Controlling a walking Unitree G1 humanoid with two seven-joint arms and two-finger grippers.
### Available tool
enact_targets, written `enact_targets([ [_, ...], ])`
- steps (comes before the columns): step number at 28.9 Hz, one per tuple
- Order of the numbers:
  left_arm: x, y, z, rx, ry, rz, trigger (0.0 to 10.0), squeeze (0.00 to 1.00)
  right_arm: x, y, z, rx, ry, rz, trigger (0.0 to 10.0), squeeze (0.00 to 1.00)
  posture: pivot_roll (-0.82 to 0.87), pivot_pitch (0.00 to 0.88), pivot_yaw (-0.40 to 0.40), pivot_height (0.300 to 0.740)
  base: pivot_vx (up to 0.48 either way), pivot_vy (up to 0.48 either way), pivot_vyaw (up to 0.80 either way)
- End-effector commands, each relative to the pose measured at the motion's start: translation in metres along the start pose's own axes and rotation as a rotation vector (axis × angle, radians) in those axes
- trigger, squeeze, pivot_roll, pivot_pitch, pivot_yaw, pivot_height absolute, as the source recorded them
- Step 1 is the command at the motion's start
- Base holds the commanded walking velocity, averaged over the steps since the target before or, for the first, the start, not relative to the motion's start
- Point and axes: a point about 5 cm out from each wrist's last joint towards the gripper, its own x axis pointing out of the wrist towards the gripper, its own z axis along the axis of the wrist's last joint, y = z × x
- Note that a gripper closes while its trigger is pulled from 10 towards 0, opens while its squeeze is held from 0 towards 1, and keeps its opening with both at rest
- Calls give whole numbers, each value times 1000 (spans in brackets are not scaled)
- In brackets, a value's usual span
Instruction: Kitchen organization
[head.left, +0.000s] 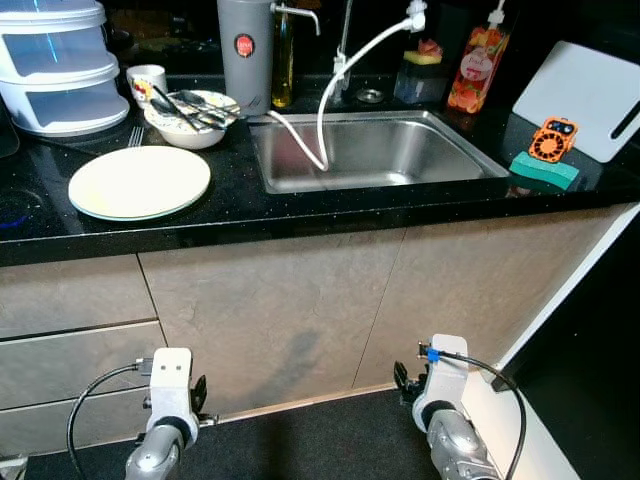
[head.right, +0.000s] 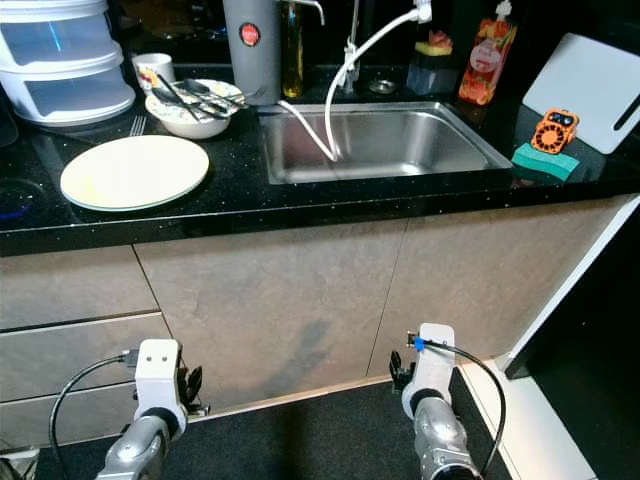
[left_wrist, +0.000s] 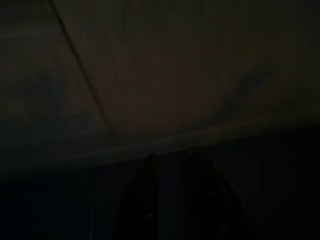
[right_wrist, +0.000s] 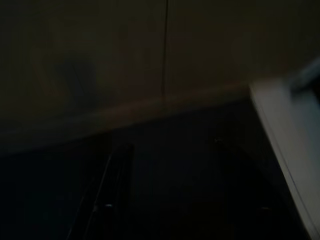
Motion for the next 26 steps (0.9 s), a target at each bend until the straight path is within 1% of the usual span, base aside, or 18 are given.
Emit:
enact_targets([
  [1, -9, 0, -29, 11, 123, 3, 10000, 0, -9, -1, -29, -37, 139, -1, 10000, 0, -25, 110, -31, 740, 0, 0, 0],
  [2, -20, 4, -53, 4, 219, 36, 10000, 0, -21, -1, -55, -92, 245, 21, 10000, 0, -25, 113, -31, 740, 0, 0, 0],
  [3, -23, 5, -58, 3, 230, 44, 10000, 0, -24, -1, -62, -98, 270, 23, 10000, 0, -25, 113, -31, 740, 0, 0, 0],
  [6, -27, 6, -64, -12, 246, 50, 10000, 0, -26, -2, -66, -86, 286, 17, 10000, 0, -28, 111, -29, 740, 0, 0, 0],
  [9, -26, 6, -61, -12, 235, 50, 10000, 0, -23, -2, -60, -59, 255, 5, 10000, 0, -33, 112, -28, 740, 0, 0, 0],
  [10, -21, 5, -51, -14, 192, 51, 10000, 0, -17, 0, -48, -37, 205, -1, 10000, 0, -33, 111, -28, 740, 0, 0, 0],
  [11, -11, 3, -30, -25, 95, 54, 10000, 0, -6, 2, -22, 6, 96, -5, 10000, 0, -33, 110, -30, 740, 0, 0, 0],
  [12, -11, 3, -30, -25, 95, 54, 10000, 0, -6, 2, -22, 6, 96, -5, 10000, 0, -33, 110, -30, 740, 0, 0, 0],
  [15, 0, 0, 2, -57, -42, 52, 10000, 0, 5, 1, 17, 41, -76, -19, 10000, 0, -32, 109, -30, 740, 0, 0, 0],
  [17, 4, -1, 11, -63, -67, 43, 10000, 0, 9, -1, 32, 73, -116, -37, 10000, 0, -32, 103, -34, 740, 0, 0, 0],
  [18, 4, -1, 11, -63, -67, 43, 10000, 0, 9, -1, 32, 73, -116, -37, 10000, 0, -32, 103, -34, 740, 0, 0, 0],
  [19, 3, -1, 7, -48, -43, 40, 10000, 0, 9, 0, 29, 61, -95, -33, 10000, 0, -32, 103, -34, 740, 0, 0, 0],
  [20, 0, 0, -7, -21, 24, 42, 10000, 0, 7, 1, 16, 30, -30, -29, 10000, 0, -32, 103, -34, 740, 0, 0, 0],
  [21, -2, 1, -14, -10, 57, 45, 10000, 0, 5, 2, 9, 16, 3, -29, 10000, 0, -35, 107, -34, 740, 0, 0, 0],
  [23, -8, 2, -27, -8, 99, 49, 10000, 0, 0, 5, -7, 15, 60, -4, 10000, 0, -35, 107, -34, 740, 0, 0, 0],
  [24, -8, 2, -27, -8, 99, 49, 10000, 0, 0, 5, -7, 15, 60, -4, 10000, 0, -35, 107, -34, 740, 0, 0, 0],
  [25, -12, 3, -34, -9, 115, 49, 10000, 0, -4, 6, -18, 5, 97, 14, 10000, 0, -34, 113, -36, 740, 0, 0, 0],
  [26, -17, 3, -43, -11, 138, 49, 10000, 0, -10, 7, -34, -15, 154, 30, 10000, 0, -34, 113, -36, 740, 0, 0, 0],
])
